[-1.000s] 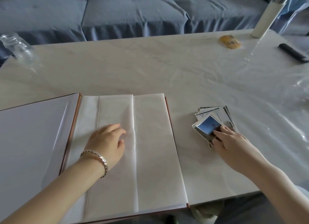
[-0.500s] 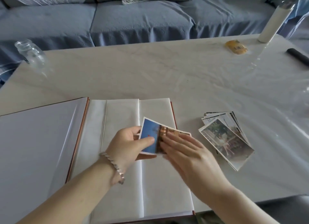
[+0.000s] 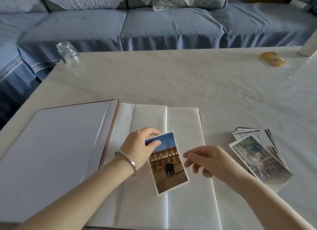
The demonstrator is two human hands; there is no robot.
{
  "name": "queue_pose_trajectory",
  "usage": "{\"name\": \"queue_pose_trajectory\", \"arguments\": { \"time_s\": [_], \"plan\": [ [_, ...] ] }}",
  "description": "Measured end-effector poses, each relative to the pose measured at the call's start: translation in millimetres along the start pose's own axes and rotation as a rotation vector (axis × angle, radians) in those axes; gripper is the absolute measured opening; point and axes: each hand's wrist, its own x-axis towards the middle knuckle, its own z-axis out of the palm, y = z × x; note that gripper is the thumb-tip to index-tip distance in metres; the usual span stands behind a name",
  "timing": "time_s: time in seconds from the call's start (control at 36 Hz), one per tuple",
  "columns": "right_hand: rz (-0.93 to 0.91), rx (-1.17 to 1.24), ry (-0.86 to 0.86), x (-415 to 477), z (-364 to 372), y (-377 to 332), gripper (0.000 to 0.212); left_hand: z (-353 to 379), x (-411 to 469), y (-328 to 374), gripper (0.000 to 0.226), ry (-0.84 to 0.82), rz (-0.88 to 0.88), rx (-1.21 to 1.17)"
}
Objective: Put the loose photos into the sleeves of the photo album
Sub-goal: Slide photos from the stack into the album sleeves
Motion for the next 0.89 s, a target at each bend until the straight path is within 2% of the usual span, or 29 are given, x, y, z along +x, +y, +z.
{"name": "queue_pose_trajectory", "arguments": {
  "time_s": [0.06, 0.14, 0.25, 0.33, 0.39, 0.44, 0.56, 0.61, 0.69, 0.78, 0.89],
  "plan": [
    [0.014, -0.031, 0.003, 6, 5, -1, 0.011, 4, -3, -4, 0.017, -0.017, -0.006, -0.068],
    [-0.032, -0.226, 0.065, 16, 10, 4, 0.018, 7, -4, -6, 0.017, -0.028, 0.016, -0.165],
    [-0.071, -0.349, -0.005, 22, 12, 5, 0.017, 5, 0, -4, 0.021, -0.019, 0.053, -0.222],
    [-0.076, -0.362, -0.005, 25, 11, 3, 0.033, 2, 3, -4, 0.02, 0.03, 0.093, -0.194],
    [-0.109, -0.372, 0.069, 31, 7, 2, 0.043, 2, 6, -8, 0.027, 0.078, 0.096, -0.107],
    [-0.155, -0.326, 0.21, 38, 1, 1, 0.044, 3, 7, -13, 0.041, 0.086, 0.091, 0.079],
    [-0.168, -0.057, 0.477, 54, -13, -7, 0.029, 17, 2, -29, 0.07, -0.105, 0.008, 0.57],
    [-0.175, -0.037, 0.532, 62, -17, -12, 0.029, 22, -3, -35, 0.078, -0.144, -0.029, 0.684],
    [-0.183, -0.065, 0.547, 73, -18, -17, 0.029, 26, -8, -44, 0.092, -0.131, -0.06, 0.727],
    [-0.197, -0.118, 0.534, 81, -13, -20, 0.03, 25, -10, -58, 0.103, -0.003, -0.084, 0.724],
    [-0.236, -0.212, 0.522, 85, -5, -23, 0.031, 21, -11, -58, 0.085, -0.029, -0.102, 0.658]
  ]
}}
